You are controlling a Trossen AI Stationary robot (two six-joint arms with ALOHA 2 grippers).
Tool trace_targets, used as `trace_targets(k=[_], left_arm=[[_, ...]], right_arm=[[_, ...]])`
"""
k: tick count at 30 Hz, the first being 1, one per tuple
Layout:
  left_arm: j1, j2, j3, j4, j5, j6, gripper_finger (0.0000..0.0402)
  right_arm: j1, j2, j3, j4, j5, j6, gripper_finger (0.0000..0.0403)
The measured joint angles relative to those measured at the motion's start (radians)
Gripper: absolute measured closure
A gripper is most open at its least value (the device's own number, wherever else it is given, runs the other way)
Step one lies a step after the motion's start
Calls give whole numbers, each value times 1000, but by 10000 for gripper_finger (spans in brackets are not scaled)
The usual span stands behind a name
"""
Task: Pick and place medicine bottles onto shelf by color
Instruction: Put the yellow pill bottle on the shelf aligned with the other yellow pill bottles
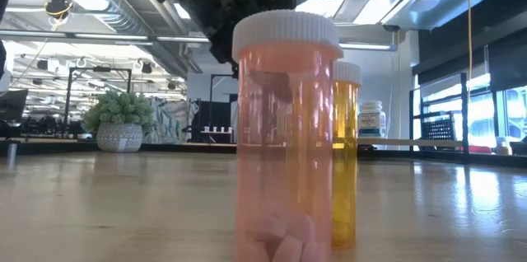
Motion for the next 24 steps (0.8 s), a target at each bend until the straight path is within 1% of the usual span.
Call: trace_targets(k=[6, 16, 20, 24], left_arm=[[0, 0, 0, 3, -84, -2, 260], [2, 0, 0, -2, -70, -55, 260], [2, 22, -2, -6, -69, -92, 260], [2, 37, 2, 21, -46, -117, 260]], right_arm=[[0, 0, 0, 0, 0, 0, 130], [0, 0, 0, 0, 0, 0, 130], [0, 0, 0, 0, 0, 0, 130], [0, 0, 0, 0, 0, 1, 130]])
